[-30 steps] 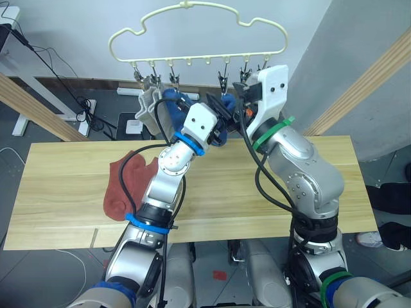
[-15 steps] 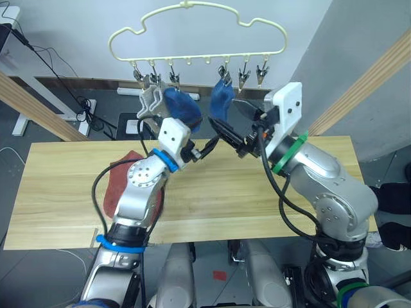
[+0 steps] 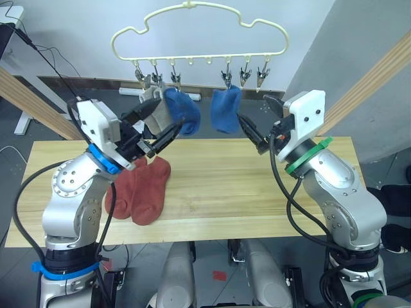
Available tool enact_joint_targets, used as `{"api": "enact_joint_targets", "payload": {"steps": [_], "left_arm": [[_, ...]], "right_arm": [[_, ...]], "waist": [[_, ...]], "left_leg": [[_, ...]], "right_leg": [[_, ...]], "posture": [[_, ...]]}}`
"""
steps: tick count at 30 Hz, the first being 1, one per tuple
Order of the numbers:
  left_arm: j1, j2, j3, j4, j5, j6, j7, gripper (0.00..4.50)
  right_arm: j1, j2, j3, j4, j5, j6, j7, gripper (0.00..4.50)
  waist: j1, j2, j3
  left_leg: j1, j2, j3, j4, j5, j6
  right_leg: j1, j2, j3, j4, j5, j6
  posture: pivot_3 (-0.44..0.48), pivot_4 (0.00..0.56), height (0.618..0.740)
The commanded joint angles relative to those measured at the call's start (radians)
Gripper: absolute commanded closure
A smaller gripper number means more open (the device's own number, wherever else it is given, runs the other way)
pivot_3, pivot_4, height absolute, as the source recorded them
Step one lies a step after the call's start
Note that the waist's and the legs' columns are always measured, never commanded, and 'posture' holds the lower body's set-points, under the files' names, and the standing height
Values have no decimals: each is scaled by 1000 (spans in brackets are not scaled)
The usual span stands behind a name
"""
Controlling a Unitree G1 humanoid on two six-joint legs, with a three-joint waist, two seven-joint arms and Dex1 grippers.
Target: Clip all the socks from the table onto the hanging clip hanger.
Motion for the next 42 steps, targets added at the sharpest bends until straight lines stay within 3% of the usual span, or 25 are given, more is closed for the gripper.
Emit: {"api": "enact_joint_targets", "payload": {"steps": [1, 8, 11, 13, 26, 42], "left_arm": [[-38, 23, 17, -82, -50, 45, 39, 1130], [-96, 57, -9, -52, -26, 20, 6, 1130], [-91, 61, -28, -42, -11, -3, -14, 1094], [-98, 59, -39, -30, -1, -20, -23, 1094], [-117, 52, -70, 15, 29, -77, -58, 1094], [-107, 49, -81, 29, 40, -98, -67, 1094]], "right_arm": [[-19, 8, 18, 15, -31, -68, 4, 798], [-66, 65, 46, 126, -96, -127, -34, 798], [-81, 95, 50, 150, -111, -133, -47, 1385], [-90, 108, 56, 165, -119, -137, -49, 2023], [-183, 193, 27, 294, -170, -162, -112, 2023], [-216, 197, 19, 352, -188, -218, -113, 2023]], "waist": [[1, 0, 0], [3, 0, 0], [4, 0, 0], [6, 0, 0], [8, 0, 0], [8, 0, 0]], "left_leg": [[0, 0, 0, 0, 0, 0], [0, 0, 0, 0, 0, 0], [0, 0, 0, -1, 0, 0], [0, 0, 0, -1, 0, -1], [0, 0, 0, 0, 0, -1], [0, 0, 0, 0, 0, -1]], "right_leg": [[0, 0, 0, 0, 0, 0], [0, 0, 0, 0, 2, -3], [0, 0, 0, 0, 2, -4], [0, 0, 0, 0, 3, -4], [0, 0, 0, 0, 3, -5], [0, 0, 0, 0, 4, -6]], "posture": [[12, 406, 740], [24, 403, 740], [24, 403, 740], [21, 404, 740], [19, 401, 740], [20, 401, 740]]}}
